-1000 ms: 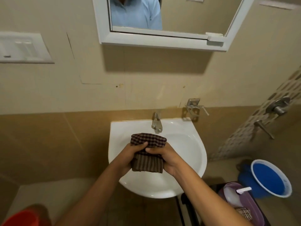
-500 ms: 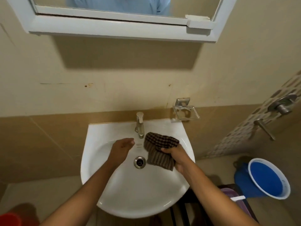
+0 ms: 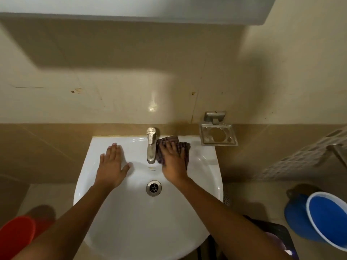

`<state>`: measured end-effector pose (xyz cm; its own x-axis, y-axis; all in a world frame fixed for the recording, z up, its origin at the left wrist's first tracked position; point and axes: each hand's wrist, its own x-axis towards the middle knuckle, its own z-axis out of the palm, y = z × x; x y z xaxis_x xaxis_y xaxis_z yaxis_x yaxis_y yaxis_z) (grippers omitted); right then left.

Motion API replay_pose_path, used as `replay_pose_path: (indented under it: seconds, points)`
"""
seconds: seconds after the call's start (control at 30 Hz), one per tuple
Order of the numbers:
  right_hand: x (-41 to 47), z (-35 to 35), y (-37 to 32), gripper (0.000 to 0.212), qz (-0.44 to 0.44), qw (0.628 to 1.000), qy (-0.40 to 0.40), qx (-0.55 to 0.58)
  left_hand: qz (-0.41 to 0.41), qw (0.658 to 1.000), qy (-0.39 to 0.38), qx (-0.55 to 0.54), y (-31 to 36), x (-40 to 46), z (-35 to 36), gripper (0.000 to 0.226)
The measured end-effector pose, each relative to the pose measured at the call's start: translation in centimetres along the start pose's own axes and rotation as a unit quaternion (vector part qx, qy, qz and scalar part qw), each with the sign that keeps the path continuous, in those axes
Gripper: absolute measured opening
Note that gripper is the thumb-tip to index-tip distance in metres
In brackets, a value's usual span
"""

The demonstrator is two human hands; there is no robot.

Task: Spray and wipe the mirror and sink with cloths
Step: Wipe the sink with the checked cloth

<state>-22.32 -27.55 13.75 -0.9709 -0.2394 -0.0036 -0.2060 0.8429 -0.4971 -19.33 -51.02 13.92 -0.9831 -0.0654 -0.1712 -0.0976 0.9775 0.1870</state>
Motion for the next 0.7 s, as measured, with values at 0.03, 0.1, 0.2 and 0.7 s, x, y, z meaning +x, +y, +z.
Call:
replay_pose_path:
  seconds: [0.03, 0.1, 0.2, 0.7]
  points:
    - [0.0, 1.1, 0.1, 0.075, -0.027, 0.999, -0.018, -0.039, -0.007, 1.000, -0.005, -0.002, -0.4, 0.1, 0.0, 0.079]
    - [-0.5, 1.9, 0.7, 0.071, -0.067, 0.995, -0.016, -0.070, -0.016, 1.000, -0.014, 0.001, -0.9, 0.3, 0.1, 0.079]
    - [-0.7, 1.4, 3.4, 0.066, -0.140, 0.981, -0.009, -0.136, -0.010, 1.000, -0.009, 0.007, -1.2, 0.4, 0.2, 0.078]
    - [-4.7, -2.7, 10.0, 0.065, 0.185, 0.967, 0.058, -0.163, 0.044, 0.998, 0.038, -0.005, -3.0, 0.9, -0.1, 0.084]
